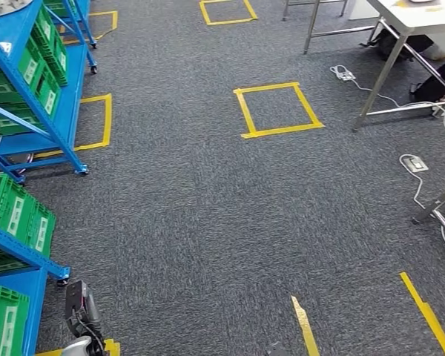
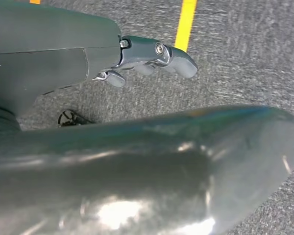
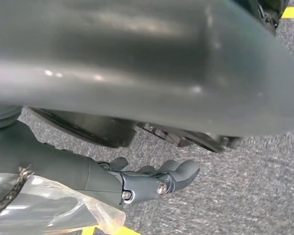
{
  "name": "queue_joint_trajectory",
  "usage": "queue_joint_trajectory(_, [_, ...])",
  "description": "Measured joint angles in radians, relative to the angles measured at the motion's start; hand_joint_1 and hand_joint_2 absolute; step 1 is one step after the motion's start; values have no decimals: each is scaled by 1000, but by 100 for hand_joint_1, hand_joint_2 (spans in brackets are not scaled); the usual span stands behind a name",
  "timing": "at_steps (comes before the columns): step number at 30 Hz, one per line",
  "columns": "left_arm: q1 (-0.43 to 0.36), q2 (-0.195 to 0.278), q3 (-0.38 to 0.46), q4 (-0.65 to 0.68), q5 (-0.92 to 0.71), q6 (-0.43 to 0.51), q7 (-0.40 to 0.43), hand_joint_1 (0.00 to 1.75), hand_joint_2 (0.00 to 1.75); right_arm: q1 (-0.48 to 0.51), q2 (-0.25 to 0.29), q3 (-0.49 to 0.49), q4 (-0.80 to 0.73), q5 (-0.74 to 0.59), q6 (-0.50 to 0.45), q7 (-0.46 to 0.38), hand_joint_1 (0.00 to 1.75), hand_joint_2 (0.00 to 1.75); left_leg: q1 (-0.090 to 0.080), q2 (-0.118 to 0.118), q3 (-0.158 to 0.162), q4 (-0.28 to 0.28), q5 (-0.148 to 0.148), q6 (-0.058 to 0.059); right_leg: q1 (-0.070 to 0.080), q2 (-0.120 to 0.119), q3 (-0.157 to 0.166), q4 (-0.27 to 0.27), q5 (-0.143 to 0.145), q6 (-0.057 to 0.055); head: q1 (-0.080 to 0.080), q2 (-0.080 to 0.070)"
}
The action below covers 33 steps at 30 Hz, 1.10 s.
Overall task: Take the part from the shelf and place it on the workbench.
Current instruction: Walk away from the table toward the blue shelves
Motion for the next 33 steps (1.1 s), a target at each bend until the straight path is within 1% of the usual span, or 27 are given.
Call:
queue_joint_trajectory(1, [1, 0, -1, 0, 0, 0, 0, 0, 0, 0, 0, 0, 0, 0, 0, 0, 0, 0, 1, -15, 1, 1, 0, -1, -1, 4, 13, -41, 37, -1, 0, 0])
queue_joint_trajectory(2, [1, -1, -2, 0, 1, 0, 0, 0, 0, -1, 0, 0, 0, 0, 0, 0, 0, 0, 2, -30, 3, 2, -1, -2, -2, 18, 39, -110, 81, -2, 0, 0])
queue_joint_trajectory(3, [1, -1, -3, 0, 1, 0, 0, 0, 0, -1, 0, 0, 0, 0, 0, 0, 0, 0, 2, -43, 2, 5, -2, -6, -5, 47, 66, -177, 115, -3, 0, 0])
queue_joint_trajectory(4, [-1, -2, -4, 0, 1, 1, 0, 0, 0, -2, 0, 0, 0, 0, 0, 0, 0, 0, 3, -56, -2, 9, -3, -11, -9, 75, 91, -234, 134, -5, 0, 0])
queue_joint_trajectory(5, [-2, -3, -4, 0, 2, 2, 0, 0, 0, -1, 0, 0, 0, 0, 0, 1, 0, 0, 5, -67, -8, 12, -1, -18, -11, 97, 105, -263, 139, -7, 0, 0])
queue_joint_trajectory(6, [-2, -3, -5, 0, 4, 3, 1, 0, 0, -1, 0, 0, 0, 1, 0, 2, 0, 0, 7, -79, -15, 13, 2, -25, -10, 106, 109, -270, 134, -10, 0, 0])
queue_joint_trajectory(8, [2, -1, -6, 0, 10, 5, 1, 0, 0, 1, 0, 0, 0, 1, 0, 2, 0, 0, 13, -99, -25, 13, 7, -39, -9, 83, 113, -277, 137, -21, 0, 0])
queue_joint_trajectory(9, [5, -1, -7, 0, 13, 7, 1, 0, 0, 1, 0, 0, 0, 1, 0, 1, 0, 0, 12, -86, -31, 21, 1, -44, -10, 69, 117, -282, 139, -26, -2, 0])
queue_joint_trajectory(10, [5, -1, -9, 0, 16, 8, 1, 0, 0, 0, 0, 0, 0, 1, -1, 1, 0, 0, 11, -61, -43, 47, -15, -48, -11, 53, 120, -287, 142, -31, -5, 0])
queue_joint_trajectory(12, [3, -3, -12, 0, 21, 10, 2, 0, 0, 1, 0, 0, 0, 1, -1, 0, 0, 0, 10, 4, -91, 152, -70, -56, -8, 19, 126, -292, 142, -38, -11, 0])
queue_joint_trajectory(13, [2, -3, -14, 0, 24, 11, 3, 0, 0, 2, 0, 0, 0, 2, -1, 0, 0, 0, 12, 20, -122, 217, -96, -59, -6, 1, 128, -291, 140, -40, -13, 0])
queue_joint_trajectory(14, [2, -4, -15, 0, 27, 12, 3, 0, 0, 4, 0, 0, 0, 2, -1, 0, 0, 0, 14, 29, -145, 265, -109, -62, -4, -17, 129, -291, 138, -42, -13, 0])
queue_joint_trajectory(15, [3, -4, -15, 0, 30, 13, 3, 0, 0, 5, 0, 0, 0, 2, -1, 1, 0, 0, 16, 34, -152, 281, -104, -64, -3, -33, 131, -291, 135, -42, -13, 0])
queue_joint_trajectory(16, [5, -4, -16, 0, 35, 14, 3, 0, 0, 6, 0, 0, 0, 2, -2, 1, 0, 0, 17, 39, -141, 259, -82, -65, -3, -48, 133, -291, 133, -41, -13, 0])
queue_joint_trajectory(17, [6, -3, -17, 0, 39, 16, 3, 0, 0, 5, 0, 0, 0, 2, -2, 1, 0, 0, 18, 49, -111, 203, -47, -64, -3, -61, 137, -291, 130, -40, -13, 0])
queue_joint_trajectory(19, [4, -3, -20, 0, 46, 17, 3, 0, 0, 3, 0, 0, 0, 2, -2, 1, 0, 0, 11, 97, -46, 78, 1, -59, 1, -83, 144, -290, 122, -32, -14, 0])
queue_joint_trajectory(21, [1, -5, -25, 0, 52, 18, 5, 0, 0, 1, 0, 0, 0, 2, -2, 2, 0, 0, 0, 127, -22, 24, 5, -46, 8, -105, 148, -290, 114, -20, -11, 0])
queue_joint_trajectory(23, [1, -4, -29, 0, 59, 20, 7, 0, 0, -1, 0, 0, 0, 3, -2, 2, 0, 0, -3, 107, -23, 19, 4, -32, 10, -129, 154, -293, 108, -9, -8, 0])
queue_joint_trajectory(24, [2, -4, -31, 0, 62, 21, 8, 0, 0, -2, 0, 0, 0, 3, -2, 2, 0, 0, -2, 94, -21, 15, 5, -25, 8, -122, 155, -288, 99, -4, -6, 0])
queue_joint_trajectory(26, [2, -4, -35, 0, 68, 22, 10, 0, 0, -5, 0, 0, 0, 4, -2, 2, 0, 0, 3, 68, -17, 9, 9, -12, 5, -69, 124, -219, 55, 3, 0, 0])
queue_joint_trajectory(27, [0, -4, -38, 0, 72, 22, 10, 0, 0, -5, 0, 0, 0, 4, -2, 2, 0, 0, 3, 56, -17, 9, 9, -8, 4, -34, 92, -152, 23, 3, 4, 0])
queue_joint_trajectory(28, [-1, -4, -40, 0, 76, 24, 11, 0, 0, -3, 0, 0, 0, 4, -2, 3, 0, 0, 2, 42, -18, 9, 9, -4, 4, -14, 53, -79, -5, 2, 6, 0])
queue_joint_trajectory(29, [0, -4, -41, 0, 80, 25, 12, 0, 0, -1, 0, 0, 0, 4, -2, 4, 0, 0, 0, 27, -18, 9, 9, -2, 5, -5, 18, -20, -20, 0, 6, 0])
queue_joint_trajectory(30, [2, -4, -43, 0, 83, 27, 12, 0, 0, 1, 0, 0, 0, 4, -2, 5, 0, 0, -3, 12, -17, 9, 9, -1, 7, -1, -3, 5, -14, -4, 6, 0])
queue_joint_trajectory(31, [4, -5, -44, 0, 87, 30, 13, 0, 0, 3, 0, 0, 0, 4, -2, 5, 0, 0, -5, -4, -16, 10, 8, -1, 8, 2, -6, -11, 14, -9, 6, 0])
queue_joint_trajectory(32, [6, -5, -45, 0, 91, 34, 14, 0, 0, 3, 0, 0, 0, 4, -2, 6, 0, 0, -6, -19, -14, 10, 8, -1, 10, 9, 11, -66, 57, -15, 6, 0])
queue_joint_trajectory(33, [6, -6, -46, 0, 94, 38, 14, 0, 0, 2, 0, 0, 0, 4, -2, 6, 0, 0, -6, -33, -12, 10, 8, -1, 11, 29, 38, -138, 100, -22, 6, 0])
